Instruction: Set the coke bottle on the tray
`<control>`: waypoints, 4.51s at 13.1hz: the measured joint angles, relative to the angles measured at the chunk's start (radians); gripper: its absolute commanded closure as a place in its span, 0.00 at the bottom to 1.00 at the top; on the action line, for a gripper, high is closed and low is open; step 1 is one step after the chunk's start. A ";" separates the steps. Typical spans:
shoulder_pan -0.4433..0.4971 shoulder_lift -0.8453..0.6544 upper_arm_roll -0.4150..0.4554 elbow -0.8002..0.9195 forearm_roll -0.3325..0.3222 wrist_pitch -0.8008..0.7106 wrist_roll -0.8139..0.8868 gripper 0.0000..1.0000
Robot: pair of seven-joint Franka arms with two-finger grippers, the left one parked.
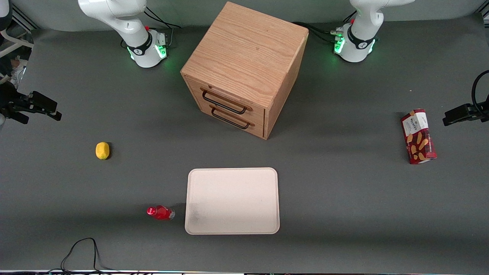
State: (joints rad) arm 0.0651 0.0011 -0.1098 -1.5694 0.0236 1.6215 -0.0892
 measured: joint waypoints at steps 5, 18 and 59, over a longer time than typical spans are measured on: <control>0.000 0.000 0.000 0.001 -0.017 -0.007 0.000 0.00; 0.105 0.064 0.005 0.026 -0.018 -0.010 0.081 0.00; 0.200 0.979 0.005 0.806 0.076 0.246 0.152 0.00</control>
State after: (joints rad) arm 0.2652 0.9799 -0.1048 -0.7630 0.0992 1.8671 0.0628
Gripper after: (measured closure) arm 0.000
